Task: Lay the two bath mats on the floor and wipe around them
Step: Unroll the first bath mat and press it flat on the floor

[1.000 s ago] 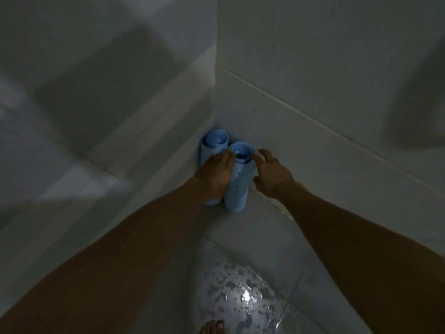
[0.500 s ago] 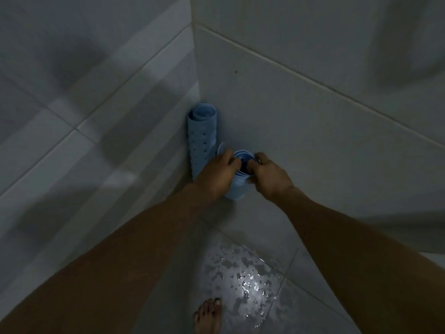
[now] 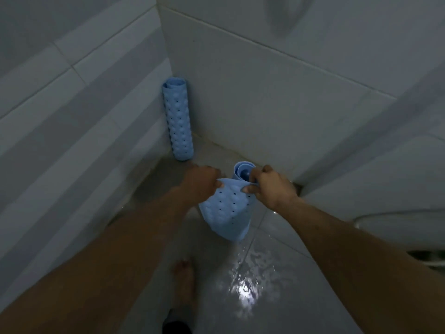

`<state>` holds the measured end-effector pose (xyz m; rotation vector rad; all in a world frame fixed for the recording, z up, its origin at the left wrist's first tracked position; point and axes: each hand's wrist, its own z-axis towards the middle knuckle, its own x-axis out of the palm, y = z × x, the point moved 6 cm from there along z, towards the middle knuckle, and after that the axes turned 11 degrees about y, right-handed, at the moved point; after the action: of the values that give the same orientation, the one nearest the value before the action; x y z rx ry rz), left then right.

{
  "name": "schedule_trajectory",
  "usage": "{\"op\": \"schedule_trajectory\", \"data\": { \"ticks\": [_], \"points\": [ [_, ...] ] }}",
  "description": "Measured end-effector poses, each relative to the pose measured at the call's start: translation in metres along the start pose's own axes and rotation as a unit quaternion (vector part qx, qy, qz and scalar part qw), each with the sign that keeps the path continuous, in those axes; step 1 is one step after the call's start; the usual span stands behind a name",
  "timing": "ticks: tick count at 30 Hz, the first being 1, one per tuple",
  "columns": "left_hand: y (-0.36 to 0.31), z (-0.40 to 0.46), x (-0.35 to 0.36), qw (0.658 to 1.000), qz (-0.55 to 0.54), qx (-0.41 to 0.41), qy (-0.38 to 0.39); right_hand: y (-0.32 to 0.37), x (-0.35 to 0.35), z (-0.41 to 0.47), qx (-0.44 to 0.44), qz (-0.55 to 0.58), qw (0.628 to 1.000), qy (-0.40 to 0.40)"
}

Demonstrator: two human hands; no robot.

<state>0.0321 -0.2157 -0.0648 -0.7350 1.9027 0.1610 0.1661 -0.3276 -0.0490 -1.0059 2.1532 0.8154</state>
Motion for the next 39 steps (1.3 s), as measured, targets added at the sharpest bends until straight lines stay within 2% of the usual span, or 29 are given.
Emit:
{"op": "schedule_trajectory", "data": {
  "ticks": [8, 11, 16, 19, 22, 27, 33, 39],
  "points": [
    [-0.054, -0.045, 0.075, 0.998, 0.058, -0.001, 0.025, -0.041, 0.091, -0.056, 0.082, 0.03, 0.996, 0.013],
    [-0.056, -0.053, 0.093, 0.998, 0.051, 0.005, 0.021, -0.039, 0.106, -0.064, 0.084, 0.022, 0.996, -0.021],
    [-0.056, -0.069, 0.113, 0.995, 0.063, 0.048, 0.056, -0.024, 0.115, -0.076, 0.096, -0.093, 0.989, -0.069],
    [-0.051, -0.086, 0.116, 0.994, 0.084, 0.063, 0.035, -0.011, 0.126, -0.084, 0.122, -0.114, 0.984, -0.066],
    [-0.046, -0.101, 0.111, 0.991, 0.112, 0.07, 0.028, 0.009, 0.128, -0.094, 0.104, -0.163, 0.975, -0.106],
    [-0.022, -0.11, 0.093, 0.987, 0.155, 0.041, -0.017, 0.043, 0.134, -0.083, 0.025, -0.177, 0.982, -0.06],
    [0.02, -0.104, 0.096, 0.981, 0.178, -0.047, -0.057, 0.039, 0.151, -0.058, -0.026, -0.145, 0.981, -0.13],
    [0.032, -0.08, 0.103, 0.96, 0.19, -0.138, -0.156, -0.003, 0.139, -0.032, 0.061, -0.15, 0.97, -0.184]
  ]
}}
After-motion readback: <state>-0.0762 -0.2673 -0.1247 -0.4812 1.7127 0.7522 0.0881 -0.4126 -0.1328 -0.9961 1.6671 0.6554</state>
